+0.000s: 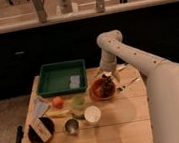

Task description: Place grapes in red bowl

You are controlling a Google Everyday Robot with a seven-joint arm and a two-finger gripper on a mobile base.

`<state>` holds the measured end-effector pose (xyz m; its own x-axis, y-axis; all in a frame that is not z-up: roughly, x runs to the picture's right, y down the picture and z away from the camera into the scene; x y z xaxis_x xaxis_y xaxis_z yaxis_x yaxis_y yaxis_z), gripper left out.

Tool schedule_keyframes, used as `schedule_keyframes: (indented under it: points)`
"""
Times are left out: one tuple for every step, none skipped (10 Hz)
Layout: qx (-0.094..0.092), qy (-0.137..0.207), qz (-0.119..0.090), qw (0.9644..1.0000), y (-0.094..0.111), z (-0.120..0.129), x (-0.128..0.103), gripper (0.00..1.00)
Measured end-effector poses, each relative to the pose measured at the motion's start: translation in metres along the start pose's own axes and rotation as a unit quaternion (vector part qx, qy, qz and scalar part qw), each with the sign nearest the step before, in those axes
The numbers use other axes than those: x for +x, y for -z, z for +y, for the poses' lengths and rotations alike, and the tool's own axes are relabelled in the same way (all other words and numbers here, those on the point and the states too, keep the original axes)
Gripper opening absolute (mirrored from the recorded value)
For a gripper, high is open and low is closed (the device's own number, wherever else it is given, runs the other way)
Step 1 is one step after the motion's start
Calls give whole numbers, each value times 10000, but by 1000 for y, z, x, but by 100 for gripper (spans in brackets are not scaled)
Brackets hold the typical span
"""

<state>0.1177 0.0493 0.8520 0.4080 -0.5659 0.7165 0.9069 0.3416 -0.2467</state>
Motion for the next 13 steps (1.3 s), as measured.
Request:
schedule_keyframes:
  points:
    - [-2,3,0,10000,0,0,0,80]
    - [-5,15,7,10000,1,-1,0,80]
    - [-10,21,12,10000,1,0,0,80]
    - [-19,38,18,10000,0,-1,0,80]
    - [-7,53,44,10000,0,0,0,80]
    - [21,93,94,9999,1,0,-1,80]
    - [54,134,151,9998,2,0,-1,80]
    - [83,169,193,9996,2,-1,-2,80]
    - [95,175,208,9996,3,-1,-1,80]
    - [98,171,209,9996,3,0,-1,80]
    - [98,177,208,9996,3,-1,-1,80]
    - [97,183,208,9996,3,-2,-2,80]
    - [99,182,209,9996,3,-2,-2,80]
